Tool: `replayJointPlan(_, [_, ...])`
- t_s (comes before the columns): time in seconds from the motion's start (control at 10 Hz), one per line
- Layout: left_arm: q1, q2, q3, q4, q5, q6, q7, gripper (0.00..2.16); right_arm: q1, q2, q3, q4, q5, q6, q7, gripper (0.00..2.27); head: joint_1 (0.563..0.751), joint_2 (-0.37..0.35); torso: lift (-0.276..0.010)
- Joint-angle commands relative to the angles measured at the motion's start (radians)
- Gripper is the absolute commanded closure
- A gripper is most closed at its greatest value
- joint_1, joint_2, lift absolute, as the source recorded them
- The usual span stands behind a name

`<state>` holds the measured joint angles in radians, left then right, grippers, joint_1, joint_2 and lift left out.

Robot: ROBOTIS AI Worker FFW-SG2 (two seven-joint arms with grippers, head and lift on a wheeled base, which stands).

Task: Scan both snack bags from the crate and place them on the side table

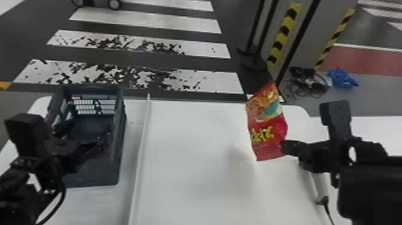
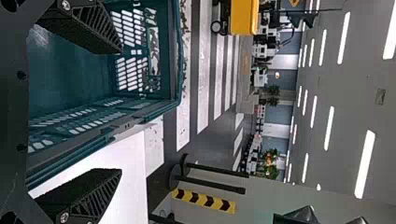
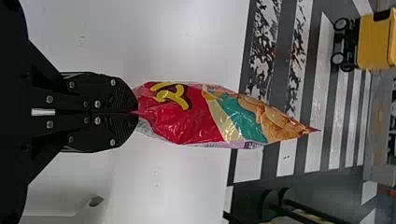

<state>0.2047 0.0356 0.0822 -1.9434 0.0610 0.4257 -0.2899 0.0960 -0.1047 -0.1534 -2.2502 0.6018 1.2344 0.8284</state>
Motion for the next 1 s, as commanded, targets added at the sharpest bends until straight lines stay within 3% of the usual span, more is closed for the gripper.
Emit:
replayJointPlan(0.0, [-0.001,0.001,0.001,0.003,0.005,-0.003,0.0,0.09,0.027,0.022,0.069,-0.002,0.11,-0.072,0.061,2.24,0.695,-0.146,-0.098])
replayJointPlan(0.4, [-0.001,0.004,0.001,0.009,0.007,-0.003,0.001,0.09,0.117,0.023,0.172,0.003,0.234,-0.21,0.184,2.24,0.695,-0.06,-0.098])
replayJointPlan(0.7, [-0.002,0.006,-0.001,0.009,0.011,-0.003,0.001,0.09,0.131,0.033,0.149,0.009,0.153,-0.189,0.276,2.24,0.695,-0.022,-0.098])
replayJointPlan(0.8, [-0.002,0.006,-0.001,0.011,0.011,-0.003,0.001,0.09,0.12,0.049,0.112,0.014,0.065,-0.149,0.287,2.09,0.695,-0.015,-0.098])
replayJointPlan(0.9, [-0.001,0.006,-0.001,0.011,0.011,-0.003,0.001,0.09,0.105,0.049,0.077,0.027,-0.028,-0.072,0.288,1.66,0.695,-0.005,-0.098])
